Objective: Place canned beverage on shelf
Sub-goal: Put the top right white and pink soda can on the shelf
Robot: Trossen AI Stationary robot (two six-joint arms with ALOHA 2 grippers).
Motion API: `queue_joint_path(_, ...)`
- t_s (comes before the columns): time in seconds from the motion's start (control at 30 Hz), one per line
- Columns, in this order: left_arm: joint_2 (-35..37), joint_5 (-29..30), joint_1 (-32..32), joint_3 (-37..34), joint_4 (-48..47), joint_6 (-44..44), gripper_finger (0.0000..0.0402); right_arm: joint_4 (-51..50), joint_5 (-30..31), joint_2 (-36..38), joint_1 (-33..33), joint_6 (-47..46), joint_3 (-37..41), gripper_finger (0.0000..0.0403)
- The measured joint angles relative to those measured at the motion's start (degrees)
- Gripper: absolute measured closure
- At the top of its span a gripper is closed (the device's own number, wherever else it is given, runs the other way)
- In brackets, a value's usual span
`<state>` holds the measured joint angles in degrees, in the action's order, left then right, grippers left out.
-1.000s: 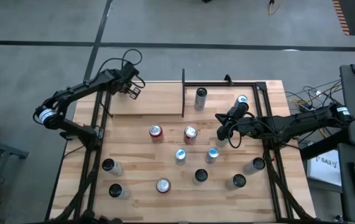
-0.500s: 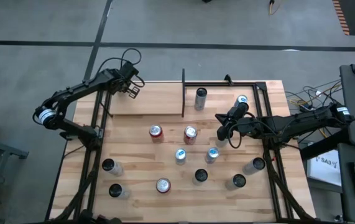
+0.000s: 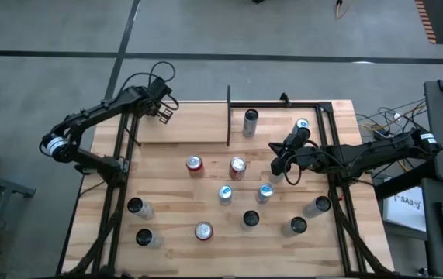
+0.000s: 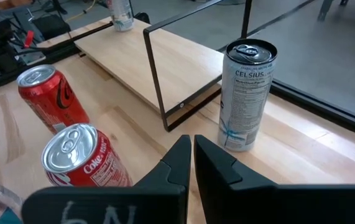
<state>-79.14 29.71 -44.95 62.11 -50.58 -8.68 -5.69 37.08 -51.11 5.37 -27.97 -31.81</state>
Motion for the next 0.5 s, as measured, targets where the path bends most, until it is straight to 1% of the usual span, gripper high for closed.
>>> queue_joint_path(0.17,3.36,-1.28,1.70,0.00,-2.33,0.16,0.0402,0.00,0.00,0.00,0.00,-0.11,0.02,0.0390)
queue_joint_path(0.23,4.93,-5.79,1.86,0.00,-3.80,2.21,0.0402,0.00,0.00,0.00,0.00,-0.12,0.02,0.0390)
queue_joint_path(0.33,6.53,-15.50,1.68,0.00,-4.89,7.73,0.0402,0.00,0.00,0.00,0.00,-0.06,0.02,0.0390)
queue_joint_path(0.4,6.80,-18.84,1.22,0.00,-6.45,11.04,0.0402,0.00,0.02,0.00,0.00,0.02,0.02,0.0390)
queue_joint_path(0.43,6.80,-18.60,0.91,0.00,-7.64,11.82,0.0402,0.00,0.01,0.00,0.00,0.02,0.02,0.0390)
queue_joint_path(0.5,6.60,-16.17,0.04,0.01,-9.83,11.72,0.0402,0.00,0.02,0.01,0.00,-0.01,0.02,0.0390)
